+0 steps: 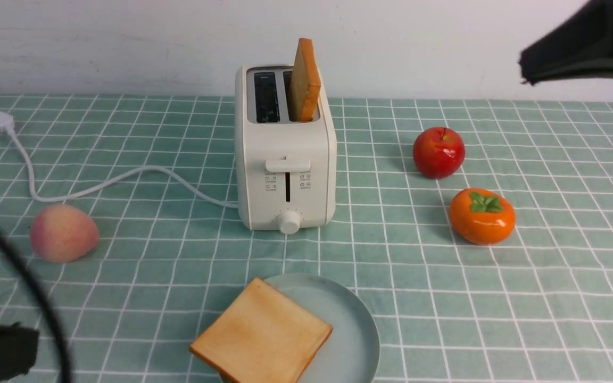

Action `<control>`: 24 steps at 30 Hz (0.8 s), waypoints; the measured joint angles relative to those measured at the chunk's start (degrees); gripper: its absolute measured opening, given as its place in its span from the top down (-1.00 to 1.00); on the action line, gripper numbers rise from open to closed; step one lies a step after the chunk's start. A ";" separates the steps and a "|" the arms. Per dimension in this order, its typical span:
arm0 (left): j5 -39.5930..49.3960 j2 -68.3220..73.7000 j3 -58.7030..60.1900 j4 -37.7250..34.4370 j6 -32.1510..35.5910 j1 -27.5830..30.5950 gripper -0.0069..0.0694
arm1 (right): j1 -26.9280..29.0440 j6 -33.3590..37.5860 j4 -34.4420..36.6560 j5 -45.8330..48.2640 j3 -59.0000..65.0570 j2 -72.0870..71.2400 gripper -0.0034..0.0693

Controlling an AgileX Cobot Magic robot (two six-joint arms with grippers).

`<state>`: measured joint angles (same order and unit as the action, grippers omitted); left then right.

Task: Take toasted bread from bread machine on blue coffee table place on plate.
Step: 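Grasp the toast slice in the toaster and pull it up out of the slot with the right gripper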

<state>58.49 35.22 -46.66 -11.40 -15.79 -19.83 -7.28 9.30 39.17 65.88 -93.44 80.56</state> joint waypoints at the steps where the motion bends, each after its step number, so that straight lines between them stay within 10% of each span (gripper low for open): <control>1: -0.88 -4.78 1.82 0.00 -1.43 0.00 0.86 | -2.50 0.00 -2.10 -0.27 -3.69 3.95 0.74; 13: -1.70 -24.95 10.77 2.85 -11.55 0.00 0.86 | -15.95 -4.72 -20.81 -14.90 -28.72 30.51 0.09; 24: 1.89 -24.95 10.77 3.44 -12.52 0.00 0.86 | -18.20 -4.72 -22.75 -32.80 -31.11 43.40 -0.51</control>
<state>60.38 10.26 -35.89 -7.96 -28.31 -19.83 -25.48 4.58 16.42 33.08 -124.55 123.96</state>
